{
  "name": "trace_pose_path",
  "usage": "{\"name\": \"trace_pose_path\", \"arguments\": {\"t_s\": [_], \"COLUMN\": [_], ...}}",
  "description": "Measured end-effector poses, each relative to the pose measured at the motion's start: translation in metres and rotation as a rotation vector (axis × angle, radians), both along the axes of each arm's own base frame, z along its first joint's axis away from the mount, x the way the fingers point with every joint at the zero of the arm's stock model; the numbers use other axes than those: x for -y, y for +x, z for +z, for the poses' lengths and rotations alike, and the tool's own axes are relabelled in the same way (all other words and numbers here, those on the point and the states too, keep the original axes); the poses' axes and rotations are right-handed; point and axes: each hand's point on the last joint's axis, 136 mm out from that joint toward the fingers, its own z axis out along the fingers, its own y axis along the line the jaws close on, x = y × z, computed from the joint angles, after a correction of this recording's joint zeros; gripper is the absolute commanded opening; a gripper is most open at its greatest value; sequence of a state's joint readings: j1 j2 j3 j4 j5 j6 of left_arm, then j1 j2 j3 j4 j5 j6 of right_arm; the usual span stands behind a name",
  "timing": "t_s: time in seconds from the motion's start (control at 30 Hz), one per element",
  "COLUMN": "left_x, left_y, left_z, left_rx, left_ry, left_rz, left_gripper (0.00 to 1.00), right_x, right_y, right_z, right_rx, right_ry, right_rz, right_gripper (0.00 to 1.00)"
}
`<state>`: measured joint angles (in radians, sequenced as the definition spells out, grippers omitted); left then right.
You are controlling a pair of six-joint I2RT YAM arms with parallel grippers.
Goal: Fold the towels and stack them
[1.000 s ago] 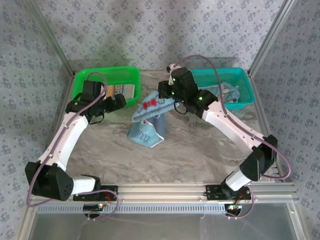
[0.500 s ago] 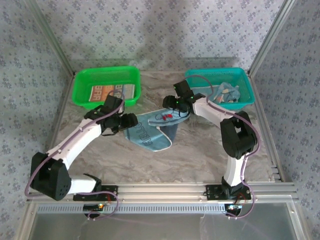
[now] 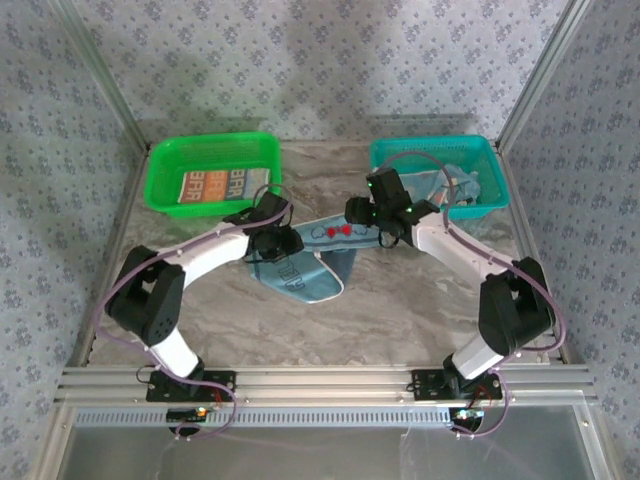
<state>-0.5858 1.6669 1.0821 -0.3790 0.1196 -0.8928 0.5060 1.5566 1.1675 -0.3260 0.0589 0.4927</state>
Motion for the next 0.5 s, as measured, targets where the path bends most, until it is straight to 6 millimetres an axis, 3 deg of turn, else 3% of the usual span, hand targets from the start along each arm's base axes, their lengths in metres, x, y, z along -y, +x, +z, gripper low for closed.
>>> {"name": "trace_pose_path", "arguments": {"t_s": [0.37, 0.4, 0.5], "left_x": [0.016, 0.016, 0.018], "left_y": [0.021, 0.021, 0.024], "left_z": [-0.031, -0.033, -0.036], "left_rx": [-0.025, -0.029, -0.025], "left_ry": [-0.012, -0.011, -0.018], "left_rz": [0.043, 0.047, 0.054], "left_gripper": [0.33, 0.31, 0.1], "right_x": [0.019, 0.02, 0.022], "right_y": [-0.021, -0.022, -0.024], "right_z": [-0.011, -0.01, -0.007], "right_rx": [-0.018, -0.018, -0.012], "right_ry": [-0.046, -0.047, -0.049], "right_rz": [-0.019, -0.02, -0.025], "right_gripper": [0.67, 0.67, 0.67]}}
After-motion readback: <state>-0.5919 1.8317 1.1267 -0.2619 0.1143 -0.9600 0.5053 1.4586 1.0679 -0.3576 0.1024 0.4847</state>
